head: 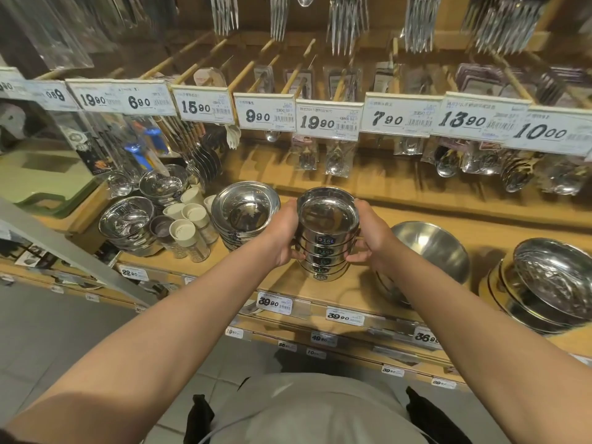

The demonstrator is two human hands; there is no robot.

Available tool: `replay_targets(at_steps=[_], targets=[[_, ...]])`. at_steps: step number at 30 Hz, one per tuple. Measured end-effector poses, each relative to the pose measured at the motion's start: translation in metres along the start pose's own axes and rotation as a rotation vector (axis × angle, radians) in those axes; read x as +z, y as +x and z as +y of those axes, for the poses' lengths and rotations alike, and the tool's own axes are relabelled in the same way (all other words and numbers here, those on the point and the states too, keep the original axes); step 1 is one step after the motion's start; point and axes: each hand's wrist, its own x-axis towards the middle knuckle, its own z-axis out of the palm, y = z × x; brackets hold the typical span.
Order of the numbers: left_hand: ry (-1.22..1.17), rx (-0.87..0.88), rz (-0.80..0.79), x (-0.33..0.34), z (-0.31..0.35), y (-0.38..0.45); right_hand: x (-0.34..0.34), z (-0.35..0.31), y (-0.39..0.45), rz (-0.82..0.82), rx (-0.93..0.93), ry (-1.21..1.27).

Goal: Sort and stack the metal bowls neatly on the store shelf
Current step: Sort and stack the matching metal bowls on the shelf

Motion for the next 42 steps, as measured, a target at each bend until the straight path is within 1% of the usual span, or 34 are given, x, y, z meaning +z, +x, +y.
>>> replay_targets(at_steps=[4,7,10,13,16,21,28,32,42], targets=[[0.017,0.0,-0.014,-0.002,0.001,0.0,0.0,0.0,-0.001,-0.008,0.011,0.036],[0.053,-0.016,-0.014,-0.004,0.003,-0.002,-0.001,0.0,0.0,0.02,0.033,0.071],[0.044,-0.031,-0.003,-0.006,0.006,-0.002,-0.002,0.0,0.001,0.052,0.015,0.001],[0.02,0.006,0.061,-0.008,0.01,-0.003,-0.004,-0.004,0.003,0.109,-0.054,-0.093],[-0.005,0.052,0.13,-0.009,0.014,-0.003,-0.007,-0.007,0.003,0.166,-0.136,-0.08],[0.061,0.065,0.185,-0.007,0.015,-0.002,-0.007,-0.007,0.003,0.162,-0.174,-0.068],[0.167,0.056,0.203,-0.008,0.019,0.003,-0.003,-0.01,0.001,0.198,-0.183,-0.094],[0.213,0.082,0.186,-0.008,0.021,0.004,-0.001,-0.014,0.001,0.218,-0.182,-0.083],[0.219,0.083,0.148,-0.014,0.022,0.007,0.004,-0.014,-0.001,0.218,-0.158,-0.083]])
